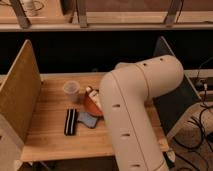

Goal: Push the ceramic bowl across the table

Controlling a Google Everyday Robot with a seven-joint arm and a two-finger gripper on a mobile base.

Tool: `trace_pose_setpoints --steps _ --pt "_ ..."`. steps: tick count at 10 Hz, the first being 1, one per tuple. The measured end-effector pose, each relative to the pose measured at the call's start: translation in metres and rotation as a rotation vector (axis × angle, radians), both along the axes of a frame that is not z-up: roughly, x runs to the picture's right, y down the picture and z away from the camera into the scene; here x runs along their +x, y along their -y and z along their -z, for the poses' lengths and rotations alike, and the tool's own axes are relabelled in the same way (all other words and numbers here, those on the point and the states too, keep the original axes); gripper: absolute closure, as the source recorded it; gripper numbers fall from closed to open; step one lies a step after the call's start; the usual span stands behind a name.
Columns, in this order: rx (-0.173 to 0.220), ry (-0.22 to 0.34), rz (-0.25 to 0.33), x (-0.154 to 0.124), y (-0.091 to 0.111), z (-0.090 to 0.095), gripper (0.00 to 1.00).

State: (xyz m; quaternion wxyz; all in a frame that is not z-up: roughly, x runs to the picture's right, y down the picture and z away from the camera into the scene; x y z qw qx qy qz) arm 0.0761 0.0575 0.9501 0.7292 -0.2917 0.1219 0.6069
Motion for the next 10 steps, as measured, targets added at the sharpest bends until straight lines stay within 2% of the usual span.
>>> trace_pose_setpoints --steps 2,4,5,6,7,9,10 --pt "0.036 0.048 -0.027 -0.008 0.012 0.007 1.00" --pt "0.071 0.051 -0.029 -0.001 0.022 0.015 1.00" --pt "0.122 0.010 -0.034 0.026 0.038 0.027 1.00" --pt "0.150 -0.026 -0.048 0.048 0.046 0.036 1.00" --pt "0.199 -0.093 -0.086 0.089 0.058 0.056 1.00" --pt "0.268 -0.180 -0.160 0.145 0.065 0.089 1.00" --pt "0.294 -0.201 -0.192 0.164 0.064 0.103 1.00"
